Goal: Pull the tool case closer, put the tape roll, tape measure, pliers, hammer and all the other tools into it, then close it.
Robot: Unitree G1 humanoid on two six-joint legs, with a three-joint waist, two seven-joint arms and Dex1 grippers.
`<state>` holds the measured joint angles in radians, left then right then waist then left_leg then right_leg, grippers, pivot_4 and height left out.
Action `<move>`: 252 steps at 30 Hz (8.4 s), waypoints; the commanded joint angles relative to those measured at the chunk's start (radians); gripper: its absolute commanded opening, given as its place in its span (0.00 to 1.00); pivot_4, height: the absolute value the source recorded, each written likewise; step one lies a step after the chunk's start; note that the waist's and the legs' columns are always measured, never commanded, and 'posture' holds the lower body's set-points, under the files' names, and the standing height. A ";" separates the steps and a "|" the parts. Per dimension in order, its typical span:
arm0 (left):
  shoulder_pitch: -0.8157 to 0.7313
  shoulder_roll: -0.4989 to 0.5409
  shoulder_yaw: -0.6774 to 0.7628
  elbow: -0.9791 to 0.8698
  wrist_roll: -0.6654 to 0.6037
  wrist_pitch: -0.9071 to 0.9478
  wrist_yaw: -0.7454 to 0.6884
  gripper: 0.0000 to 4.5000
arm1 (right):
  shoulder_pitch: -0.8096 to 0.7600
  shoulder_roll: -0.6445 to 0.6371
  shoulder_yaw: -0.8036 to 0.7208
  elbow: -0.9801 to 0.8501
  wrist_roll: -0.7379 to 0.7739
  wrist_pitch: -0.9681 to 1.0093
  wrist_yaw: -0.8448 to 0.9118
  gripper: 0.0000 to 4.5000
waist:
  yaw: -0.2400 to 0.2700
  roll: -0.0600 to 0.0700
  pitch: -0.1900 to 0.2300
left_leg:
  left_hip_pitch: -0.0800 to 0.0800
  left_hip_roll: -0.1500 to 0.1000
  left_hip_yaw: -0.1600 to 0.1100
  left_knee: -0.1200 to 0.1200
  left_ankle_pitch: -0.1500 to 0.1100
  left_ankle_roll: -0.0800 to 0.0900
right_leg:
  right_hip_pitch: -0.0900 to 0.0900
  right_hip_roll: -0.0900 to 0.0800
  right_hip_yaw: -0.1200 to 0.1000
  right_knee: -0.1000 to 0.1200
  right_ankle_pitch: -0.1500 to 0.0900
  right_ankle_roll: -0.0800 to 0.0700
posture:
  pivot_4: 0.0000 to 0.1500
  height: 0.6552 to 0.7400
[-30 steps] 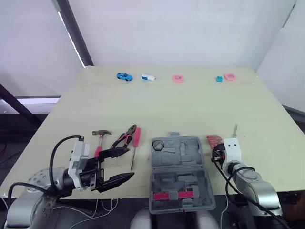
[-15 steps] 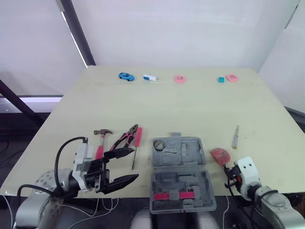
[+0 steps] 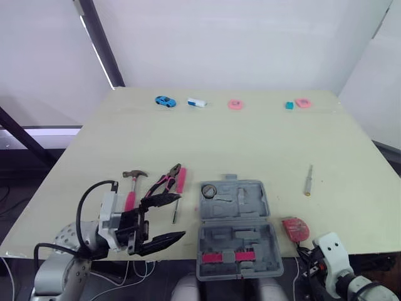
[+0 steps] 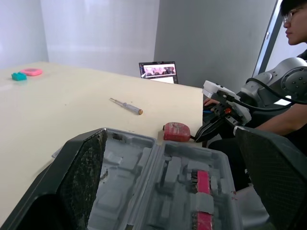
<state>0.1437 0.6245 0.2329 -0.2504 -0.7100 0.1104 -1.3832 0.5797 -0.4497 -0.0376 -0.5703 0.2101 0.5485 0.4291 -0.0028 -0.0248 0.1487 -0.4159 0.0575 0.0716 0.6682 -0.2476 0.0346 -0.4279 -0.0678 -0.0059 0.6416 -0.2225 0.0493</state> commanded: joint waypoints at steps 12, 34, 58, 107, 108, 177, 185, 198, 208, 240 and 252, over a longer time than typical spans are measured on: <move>-0.044 0.037 -0.007 0.035 -0.047 0.057 -0.077 1.00 | -0.116 -0.490 -0.300 -0.055 0.267 0.066 0.512 0.90 | 0.000 0.003 0.002 | 0.000 -0.001 0.001 0.001 0.000 0.000 | 0.001 0.000 0.001 0.000 0.000 0.000 | 1.00 1.00; -0.016 0.056 0.004 -0.030 -0.061 0.096 -0.065 1.00 | -0.892 -0.525 0.354 0.625 -0.203 -0.576 0.945 0.99 | 0.017 0.002 0.005 | -0.001 -0.001 0.004 0.001 0.000 0.000 | 0.001 0.004 0.001 0.000 0.002 -0.004 | 1.00 1.00; -0.017 0.058 0.016 -0.030 -0.065 0.100 -0.053 1.00 | -0.910 -0.467 0.385 0.764 -0.291 -0.732 0.940 0.69 | 0.015 0.002 0.005 | -0.001 -0.001 0.005 0.001 0.000 0.000 | 0.001 0.004 0.001 0.001 0.003 -0.004 | 1.00 1.00; 0.084 -0.034 0.164 0.069 -0.079 0.006 0.026 1.00 | -1.593 0.000 0.807 0.931 -0.537 0.004 0.873 0.74 | -0.013 0.005 0.006 | -0.002 0.000 0.005 0.001 0.001 0.000 | -0.001 0.003 -0.002 0.003 0.003 -0.006 | 1.00 1.00; 0.086 -0.035 0.163 0.071 -0.078 0.004 0.024 1.00 | -1.591 0.000 0.807 0.928 -0.535 0.002 0.885 0.86 | -0.015 0.005 0.007 | -0.002 0.000 0.005 0.001 0.001 0.000 | -0.001 0.003 -0.002 0.003 0.003 -0.006 | 1.00 1.00; 0.034 -0.032 0.105 -0.083 -0.094 0.120 0.159 1.00 | -0.972 -0.018 0.233 0.704 -0.112 -0.350 0.535 0.47 | -0.011 0.004 0.006 | -0.001 0.000 0.004 0.001 0.001 0.000 | 0.001 0.004 0.000 0.003 0.003 -0.006 | 1.00 1.00; 0.035 -0.029 0.107 -0.107 -0.100 0.139 0.179 1.00 | -0.968 -0.010 0.240 0.726 -0.122 -0.369 0.521 0.47 | -0.011 0.004 0.006 | -0.001 0.000 0.004 0.001 0.001 0.000 | 0.001 0.004 0.000 0.003 0.003 -0.006 | 1.00 1.00; 0.032 -0.014 0.104 -0.081 -0.089 0.146 0.160 1.00 | -0.934 -0.007 0.238 0.711 -0.116 -0.375 0.498 0.47 | -0.010 0.004 0.006 | -0.001 0.000 0.004 0.001 0.001 0.000 | 0.001 0.004 0.000 0.003 0.003 -0.006 | 1.00 1.00; 0.000 -0.001 0.088 -0.097 -0.094 0.178 0.187 1.00 | -0.888 -0.007 0.295 0.857 -0.201 -0.429 0.455 0.47 | -0.010 0.003 0.004 | 0.001 0.000 0.003 0.001 0.001 0.000 | 0.003 0.005 0.000 0.003 0.003 -0.006 | 1.00 1.00; 0.117 -0.063 0.110 0.002 -0.021 0.158 0.294 1.00 | -0.767 0.036 -0.005 0.652 0.081 -0.443 0.401 0.47 | -0.009 0.012 -0.003 | 0.010 -0.001 0.001 -0.004 -0.001 -0.001 | 0.010 0.000 0.001 -0.001 0.002 -0.006 | 1.00 1.00; 0.330 -0.096 0.257 0.150 0.036 0.043 0.320 1.00 | -0.257 -0.168 -0.339 0.478 0.215 -0.453 0.489 0.98 | -0.007 0.007 -0.001 | 0.001 -0.001 0.001 -0.003 -0.002 -0.001 | 0.003 -0.001 -0.001 -0.003 -0.001 -0.001 | 1.00 1.00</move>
<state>0.4757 0.5297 0.4606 -0.0872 -0.6703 0.1848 -1.0621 0.3176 -0.6046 -0.3368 -0.0537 0.3930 0.1251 0.8933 -0.0097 -0.0177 0.1482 -0.4147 0.0563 0.0722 0.6655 -0.2493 0.0340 -0.4270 -0.0688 -0.0064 0.6390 -0.2243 0.0492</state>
